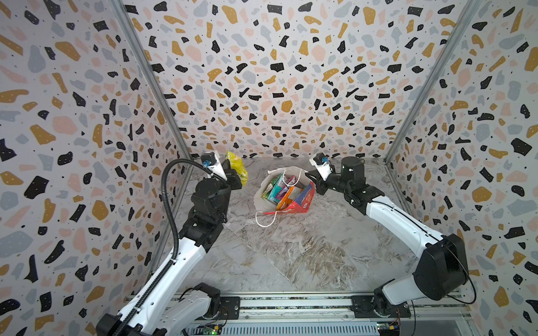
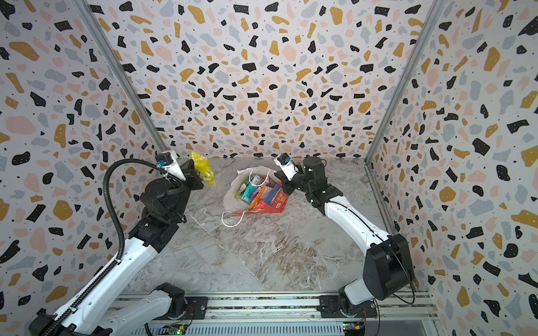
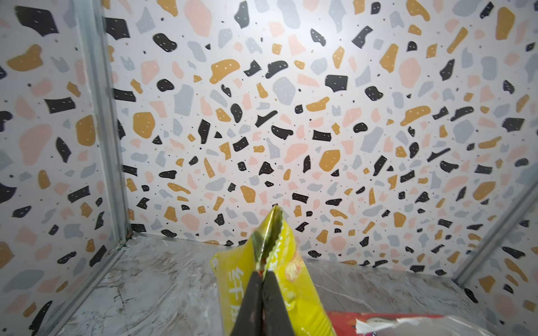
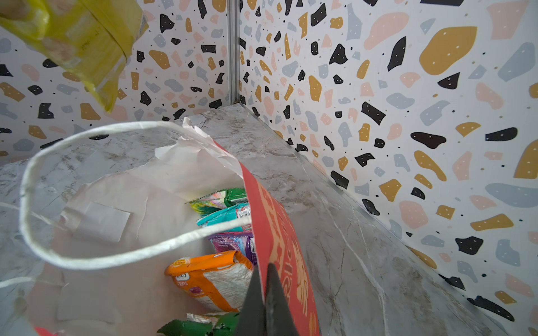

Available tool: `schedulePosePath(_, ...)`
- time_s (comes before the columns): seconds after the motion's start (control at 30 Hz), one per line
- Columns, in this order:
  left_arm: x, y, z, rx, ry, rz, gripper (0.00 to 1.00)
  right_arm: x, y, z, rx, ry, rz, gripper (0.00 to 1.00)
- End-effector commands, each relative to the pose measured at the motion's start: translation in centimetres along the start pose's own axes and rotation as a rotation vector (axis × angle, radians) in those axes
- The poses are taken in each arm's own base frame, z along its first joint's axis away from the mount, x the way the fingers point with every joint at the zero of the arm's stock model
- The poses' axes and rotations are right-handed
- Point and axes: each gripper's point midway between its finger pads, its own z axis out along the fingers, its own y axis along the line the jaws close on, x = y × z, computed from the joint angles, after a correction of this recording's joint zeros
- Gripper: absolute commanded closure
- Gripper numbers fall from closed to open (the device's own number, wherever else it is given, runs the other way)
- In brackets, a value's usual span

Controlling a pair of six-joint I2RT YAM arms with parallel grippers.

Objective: Take the snacks out of the paper bag
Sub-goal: Pick up the snack from the paper bag, then place the snack at the top-left of the table.

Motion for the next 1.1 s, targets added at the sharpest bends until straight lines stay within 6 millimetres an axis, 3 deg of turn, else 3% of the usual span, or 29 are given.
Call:
schedulePosePath(0.0, 0.4, 3.6, 1.1, -0.133, -0.065, -0.068, 1.0, -5.4, -0.6, -1.6, 0.028, -0.139, -0.057, 1.0)
schedulePosePath(0.23, 5.9, 11.3, 3.6, -0.333, -0.081, -0.223, 1.0, -5.1, -0.6, -1.3, 0.025, -0.127, -0.053, 1.0)
schedulePosePath(0.43, 10.8, 14.7, 6.9, -0.364, -0.047, -0.33, 1.0, -4.7, -0.7, -1.1, 0.026, -0.119, -0.051, 1.0)
schedulePosePath(0.73, 14.7, 15.8, 11.1, -0.355, -0.07, -0.383, 1.0, -4.1, -0.8, -0.5, 0.021, -0.103, -0.047, 1.0)
schedulePosePath(1.07, 18.4, 17.5, 11.6, -0.414, -0.044, -0.374, 1.0, -3.9, -0.7, -0.4, 0.015, -0.103, -0.048, 1.0)
